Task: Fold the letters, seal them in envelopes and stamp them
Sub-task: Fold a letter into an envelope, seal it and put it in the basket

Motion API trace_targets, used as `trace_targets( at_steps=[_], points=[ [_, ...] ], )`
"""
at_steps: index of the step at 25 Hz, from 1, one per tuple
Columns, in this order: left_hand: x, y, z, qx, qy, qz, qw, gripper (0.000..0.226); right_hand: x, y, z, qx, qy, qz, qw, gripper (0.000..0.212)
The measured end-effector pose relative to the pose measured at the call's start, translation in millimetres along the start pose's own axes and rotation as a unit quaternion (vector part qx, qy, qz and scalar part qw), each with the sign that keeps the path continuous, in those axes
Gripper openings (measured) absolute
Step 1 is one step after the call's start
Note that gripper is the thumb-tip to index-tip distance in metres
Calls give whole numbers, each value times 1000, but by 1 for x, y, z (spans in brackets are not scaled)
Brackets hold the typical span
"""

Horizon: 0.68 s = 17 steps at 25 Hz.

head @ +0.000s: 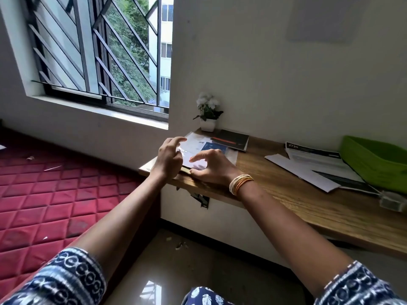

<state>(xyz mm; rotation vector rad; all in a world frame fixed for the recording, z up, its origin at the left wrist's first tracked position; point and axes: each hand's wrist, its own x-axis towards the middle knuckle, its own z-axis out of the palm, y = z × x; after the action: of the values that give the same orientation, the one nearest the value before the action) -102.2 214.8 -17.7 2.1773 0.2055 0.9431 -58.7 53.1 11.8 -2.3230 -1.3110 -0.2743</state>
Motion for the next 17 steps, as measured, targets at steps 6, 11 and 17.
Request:
trace_targets(
  at_steps=[6, 11, 17],
  points=[
    [2, -3, -2, -40, -8, 11, 999, 57, -9, 5, 10, 29, 48, -10, 998, 32],
    [4, -4, 0, -34, -5, 14, 999, 59, -11, 8, 8, 69, 80, 7, 994, 18],
    [4, -5, 1, -36, -12, 22, 999, 43, -12, -3, 0, 156, 183, 41, 970, 13]
  ],
)
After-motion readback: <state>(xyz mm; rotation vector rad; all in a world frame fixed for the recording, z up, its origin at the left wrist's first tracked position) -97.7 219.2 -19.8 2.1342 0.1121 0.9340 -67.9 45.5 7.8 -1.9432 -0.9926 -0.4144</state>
